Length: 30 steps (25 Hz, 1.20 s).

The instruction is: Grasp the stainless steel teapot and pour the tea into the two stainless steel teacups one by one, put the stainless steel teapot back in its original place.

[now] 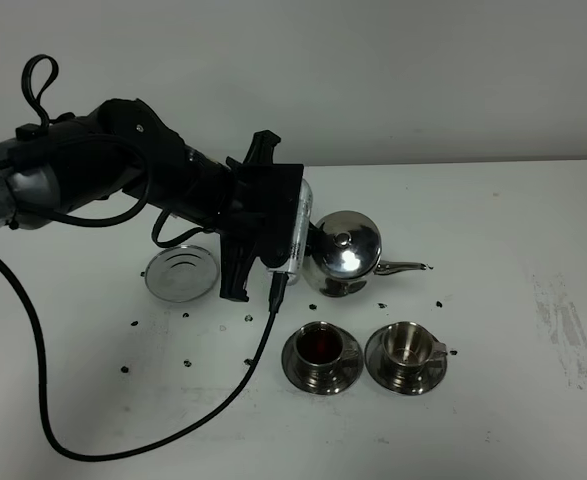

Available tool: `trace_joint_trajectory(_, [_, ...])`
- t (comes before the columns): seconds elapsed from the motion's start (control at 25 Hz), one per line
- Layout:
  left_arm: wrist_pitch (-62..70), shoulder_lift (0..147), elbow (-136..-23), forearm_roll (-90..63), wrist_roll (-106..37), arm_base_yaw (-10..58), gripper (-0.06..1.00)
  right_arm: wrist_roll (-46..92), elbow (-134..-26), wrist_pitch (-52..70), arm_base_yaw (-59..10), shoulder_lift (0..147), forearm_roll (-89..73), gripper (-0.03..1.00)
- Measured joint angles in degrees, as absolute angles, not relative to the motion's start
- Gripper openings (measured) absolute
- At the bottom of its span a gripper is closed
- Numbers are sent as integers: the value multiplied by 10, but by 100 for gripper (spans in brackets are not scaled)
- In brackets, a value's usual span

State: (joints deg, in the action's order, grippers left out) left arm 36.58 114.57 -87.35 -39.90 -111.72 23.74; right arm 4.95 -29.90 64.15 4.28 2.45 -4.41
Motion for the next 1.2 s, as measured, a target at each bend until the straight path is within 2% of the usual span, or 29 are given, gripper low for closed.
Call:
trace_joint_trajectory(0.52, [399,1146,-875,-469,-1178,237,22,50,-299,642,43,25,-44,23])
trace_joint_trajectory(1.2, [435,1158,-924,-396,-1178,209,22,50,-299,642,43,25,-44,23])
